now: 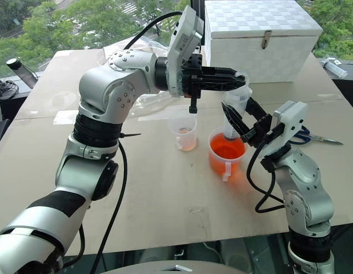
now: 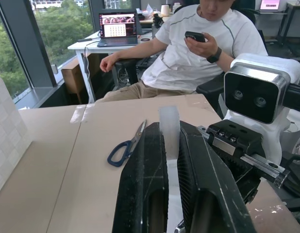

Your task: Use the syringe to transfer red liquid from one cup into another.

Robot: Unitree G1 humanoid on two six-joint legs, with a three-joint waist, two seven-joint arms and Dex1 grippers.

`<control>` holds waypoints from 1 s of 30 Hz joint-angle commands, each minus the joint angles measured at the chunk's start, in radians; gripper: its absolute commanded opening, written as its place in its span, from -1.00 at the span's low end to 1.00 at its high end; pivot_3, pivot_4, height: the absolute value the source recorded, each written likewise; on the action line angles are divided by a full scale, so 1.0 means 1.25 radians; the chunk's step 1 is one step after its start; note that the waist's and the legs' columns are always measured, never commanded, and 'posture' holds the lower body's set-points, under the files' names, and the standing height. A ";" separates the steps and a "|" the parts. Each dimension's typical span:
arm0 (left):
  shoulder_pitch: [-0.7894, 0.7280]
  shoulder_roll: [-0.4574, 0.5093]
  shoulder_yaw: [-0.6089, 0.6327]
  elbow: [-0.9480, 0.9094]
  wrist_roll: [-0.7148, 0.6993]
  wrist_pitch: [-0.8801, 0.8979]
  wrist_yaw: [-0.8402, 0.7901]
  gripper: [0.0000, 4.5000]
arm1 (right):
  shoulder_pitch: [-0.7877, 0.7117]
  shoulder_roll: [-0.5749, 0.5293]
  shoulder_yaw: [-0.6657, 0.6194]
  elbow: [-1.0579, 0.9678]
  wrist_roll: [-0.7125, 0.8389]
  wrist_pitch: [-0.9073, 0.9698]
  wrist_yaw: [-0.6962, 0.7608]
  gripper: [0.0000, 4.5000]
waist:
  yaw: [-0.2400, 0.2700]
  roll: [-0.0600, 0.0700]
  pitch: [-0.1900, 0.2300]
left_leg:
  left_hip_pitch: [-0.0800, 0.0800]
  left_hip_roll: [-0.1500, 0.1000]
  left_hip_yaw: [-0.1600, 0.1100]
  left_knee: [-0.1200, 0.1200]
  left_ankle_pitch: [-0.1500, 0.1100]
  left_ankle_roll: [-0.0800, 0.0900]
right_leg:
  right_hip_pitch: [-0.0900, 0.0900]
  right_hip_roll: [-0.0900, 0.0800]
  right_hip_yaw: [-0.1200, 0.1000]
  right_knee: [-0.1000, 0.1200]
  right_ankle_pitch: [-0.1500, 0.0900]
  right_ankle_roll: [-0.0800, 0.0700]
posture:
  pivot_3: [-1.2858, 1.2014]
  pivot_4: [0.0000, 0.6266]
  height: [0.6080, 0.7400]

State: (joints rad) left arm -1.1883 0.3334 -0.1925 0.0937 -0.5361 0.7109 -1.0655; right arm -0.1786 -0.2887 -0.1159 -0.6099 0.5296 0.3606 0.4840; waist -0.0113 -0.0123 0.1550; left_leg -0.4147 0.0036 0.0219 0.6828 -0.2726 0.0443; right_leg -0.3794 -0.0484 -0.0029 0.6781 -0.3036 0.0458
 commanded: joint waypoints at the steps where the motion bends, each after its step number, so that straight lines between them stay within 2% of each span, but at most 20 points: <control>1: -0.058 0.000 0.078 -0.019 -0.022 -0.018 0.029 -0.97 | 0.019 -0.011 0.018 -0.008 0.008 -0.004 0.009 -0.34 | 0.000 0.000 0.000 | 0.000 0.000 0.000 0.000 0.000 0.000 | 0.000 0.000 0.000 0.000 0.000 0.000 | 0.03 -0.52 1.00; 26: -0.070 0.009 0.088 -0.033 -0.068 0.048 -0.009 -0.97 | 0.017 -0.027 0.027 0.012 0.023 -0.028 0.004 -0.34 | 0.000 0.000 0.000 | 0.000 0.000 0.000 0.000 0.000 0.000 | 0.000 0.000 0.000 0.000 0.000 0.000 | 0.03 -0.52 1.00; 30: -0.053 0.015 0.088 -0.047 -0.071 0.044 -0.015 -0.29 | 0.013 -0.029 0.024 0.013 0.027 -0.028 0.003 -0.34 | -0.001 0.000 0.000 | 0.000 0.000 0.000 0.000 0.000 0.000 | 0.000 0.000 0.000 0.000 0.000 0.000 | 0.03 -0.52 1.00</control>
State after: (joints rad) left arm -1.2332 0.3458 -0.1129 0.0759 -0.6125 0.7843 -1.0866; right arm -0.1554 -0.3169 -0.0785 -0.5692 0.5543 0.3335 0.4865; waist -0.0120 -0.0123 0.1549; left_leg -0.4146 0.0038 0.0219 0.6830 -0.2726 0.0443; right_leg -0.3794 -0.0485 -0.0030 0.6782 -0.3036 0.0458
